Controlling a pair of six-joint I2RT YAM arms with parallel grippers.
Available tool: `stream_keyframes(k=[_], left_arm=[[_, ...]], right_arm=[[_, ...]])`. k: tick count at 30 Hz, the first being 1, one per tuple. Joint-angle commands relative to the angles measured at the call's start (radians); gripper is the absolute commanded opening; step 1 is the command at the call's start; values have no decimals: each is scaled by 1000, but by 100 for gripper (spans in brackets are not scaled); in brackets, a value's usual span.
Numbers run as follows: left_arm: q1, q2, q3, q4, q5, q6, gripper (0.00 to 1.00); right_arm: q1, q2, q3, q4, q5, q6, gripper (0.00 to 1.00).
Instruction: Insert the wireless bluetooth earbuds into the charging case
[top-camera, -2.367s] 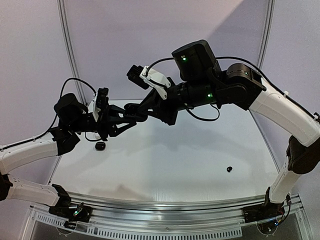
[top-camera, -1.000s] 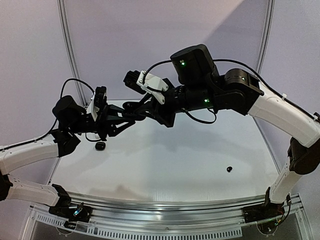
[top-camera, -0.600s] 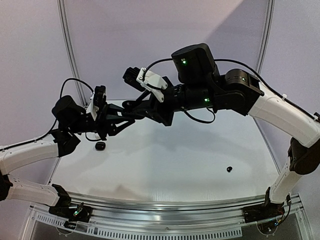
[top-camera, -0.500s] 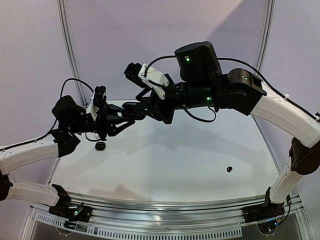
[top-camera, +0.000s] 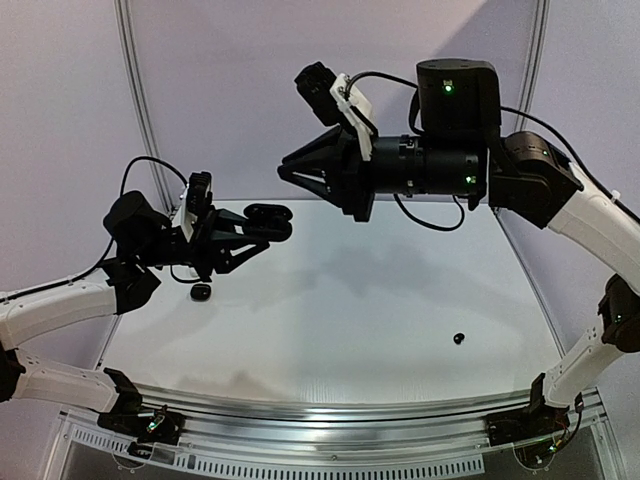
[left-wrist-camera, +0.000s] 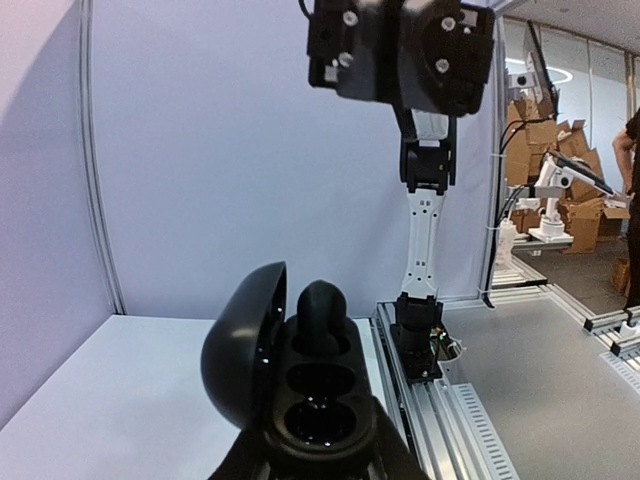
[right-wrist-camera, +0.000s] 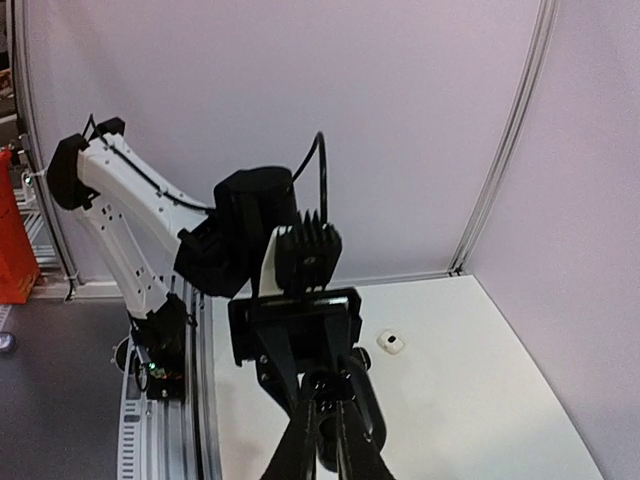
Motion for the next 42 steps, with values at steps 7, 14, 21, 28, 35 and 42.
stream_keyframes(k=[7, 14, 21, 28, 35, 42], left_arm=[[-2, -11, -5, 10, -37, -18, 0], [-2, -11, -1, 6, -37, -6, 0], [-2, -8, 3, 1, -34, -4, 0], [-2, -11, 2, 0, -35, -3, 0], [-2, -10, 4, 6, -33, -3, 0], [0, -10, 4, -2, -31, 1, 0]], right_arm=[[1, -9, -89, -92, -57, 185, 0], [0, 59, -53, -140, -46, 94, 0], [-1, 75, -47, -123, -26, 71, 0], [-3, 68, -44, -126, -18, 76, 0], [-17, 53, -42, -119, -16, 79, 0], [-24, 50, -38, -111, -17, 78, 0]])
